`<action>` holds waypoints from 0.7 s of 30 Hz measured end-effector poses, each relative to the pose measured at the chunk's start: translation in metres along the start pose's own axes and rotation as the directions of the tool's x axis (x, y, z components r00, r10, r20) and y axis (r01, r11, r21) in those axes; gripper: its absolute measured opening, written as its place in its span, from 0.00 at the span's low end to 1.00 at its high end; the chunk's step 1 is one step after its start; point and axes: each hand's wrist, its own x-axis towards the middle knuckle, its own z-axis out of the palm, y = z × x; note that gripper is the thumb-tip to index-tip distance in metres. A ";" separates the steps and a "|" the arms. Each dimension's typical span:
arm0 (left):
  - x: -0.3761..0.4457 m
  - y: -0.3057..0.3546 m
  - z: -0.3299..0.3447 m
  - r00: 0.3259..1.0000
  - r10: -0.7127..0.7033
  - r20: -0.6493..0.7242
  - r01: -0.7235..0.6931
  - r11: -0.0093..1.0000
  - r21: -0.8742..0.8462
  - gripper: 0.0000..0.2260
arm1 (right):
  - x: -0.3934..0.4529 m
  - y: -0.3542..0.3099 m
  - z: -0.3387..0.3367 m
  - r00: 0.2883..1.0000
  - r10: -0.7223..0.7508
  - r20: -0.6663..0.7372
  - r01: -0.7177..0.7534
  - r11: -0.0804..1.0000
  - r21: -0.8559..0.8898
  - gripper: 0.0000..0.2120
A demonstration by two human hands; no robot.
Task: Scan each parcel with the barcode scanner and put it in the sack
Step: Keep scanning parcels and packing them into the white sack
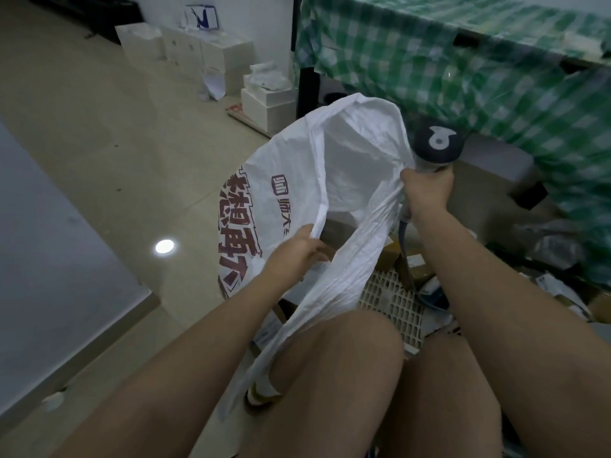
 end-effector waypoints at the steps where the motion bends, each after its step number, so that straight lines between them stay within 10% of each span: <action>1: 0.001 0.005 0.006 0.999 -0.019 0.045 0.022 0.998 -0.059 0.15 | 0.001 0.001 -0.003 1.000 0.006 -0.007 -0.006 1.000 -0.001 0.28; 6: 0.011 0.006 0.034 0.983 -0.054 0.174 0.054 0.999 0.003 0.28 | 0.004 0.007 -0.016 0.999 0.022 -0.035 -0.021 1.000 0.009 0.30; 9: 0.017 0.003 0.048 0.981 -0.100 0.168 0.078 0.988 0.137 0.18 | 0.004 0.008 -0.019 0.999 0.029 -0.042 -0.027 0.999 0.039 0.31; 16: 0.047 -0.028 -0.024 0.976 -0.129 -0.175 0.180 0.932 0.316 0.09 | 0.009 0.006 -0.012 0.999 -0.015 0.036 0.014 0.999 0.029 0.29; 21: 0.101 -0.023 -0.102 0.885 -0.130 -0.448 0.206 0.970 0.127 0.15 | 0.019 -0.011 0.012 0.997 -0.027 0.077 0.023 0.998 0.055 0.32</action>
